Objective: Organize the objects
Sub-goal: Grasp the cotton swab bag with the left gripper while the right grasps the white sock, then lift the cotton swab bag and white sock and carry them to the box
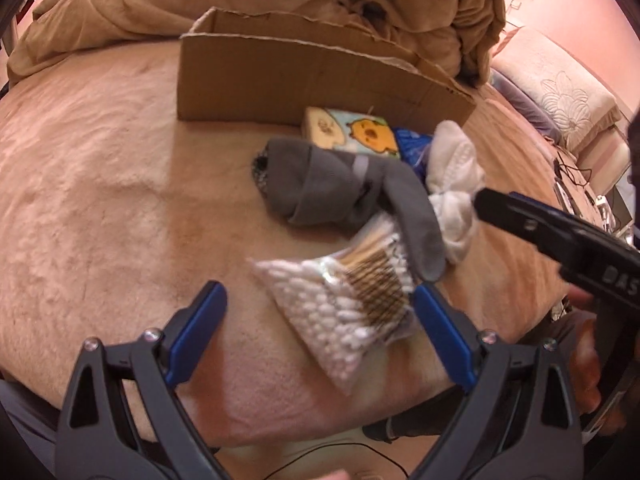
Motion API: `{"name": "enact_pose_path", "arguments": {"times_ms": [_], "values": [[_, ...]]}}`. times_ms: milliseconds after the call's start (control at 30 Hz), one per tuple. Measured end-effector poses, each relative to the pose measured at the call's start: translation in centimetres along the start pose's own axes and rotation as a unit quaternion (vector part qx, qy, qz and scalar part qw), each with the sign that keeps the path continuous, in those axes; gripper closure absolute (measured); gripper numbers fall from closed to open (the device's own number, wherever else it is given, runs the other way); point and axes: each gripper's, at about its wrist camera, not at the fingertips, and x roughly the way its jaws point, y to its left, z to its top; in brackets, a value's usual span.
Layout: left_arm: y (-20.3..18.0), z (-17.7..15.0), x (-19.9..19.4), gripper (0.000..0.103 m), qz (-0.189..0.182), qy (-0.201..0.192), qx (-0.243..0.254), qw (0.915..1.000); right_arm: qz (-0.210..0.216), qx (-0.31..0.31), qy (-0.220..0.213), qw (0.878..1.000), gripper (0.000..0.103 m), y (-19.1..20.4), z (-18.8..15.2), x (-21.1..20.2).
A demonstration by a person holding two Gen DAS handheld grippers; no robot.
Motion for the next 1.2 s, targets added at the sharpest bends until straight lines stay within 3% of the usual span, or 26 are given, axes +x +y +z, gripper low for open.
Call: {"name": "enact_pose_path", "arguments": {"times_ms": [33,100,133,200,367,567,1200], "values": [[-0.1,0.0,0.0,0.008,-0.001,-0.002,0.001,1.0000,0.002,0.001,0.004,1.000,0.032,0.0,0.1,0.5],[-0.5,-0.1,0.0,0.017,-0.008,-0.010,0.005,0.9999,0.006,0.002,0.011,1.000,0.032,0.0,0.2,1.4],[-0.8,-0.1,0.0,0.026,-0.011,-0.012,0.010,0.9998,0.011,0.004,0.015,1.000,0.032,0.0,0.2,2.0],[-1.7,-0.1,0.0,0.031,-0.009,-0.016,0.023,0.9996,0.018,0.004,0.019,1.000,0.033,0.1,0.3,2.6],[-2.1,0.0,-0.2,0.040,-0.014,-0.021,0.022,0.9994,0.058,0.017,0.028,0.998,0.061,-0.2,0.1,3.2],[-2.2,-0.1,-1.1,0.044,-0.012,-0.026,0.021,0.9994,0.070,0.026,0.021,0.997,0.068,-0.6,0.1,2.3],[-0.6,1.3,-11.2,0.044,0.006,-0.101,0.007,0.9948,0.034,0.018,-0.041,0.998,0.068,-0.8,1.2,-5.9]]}}
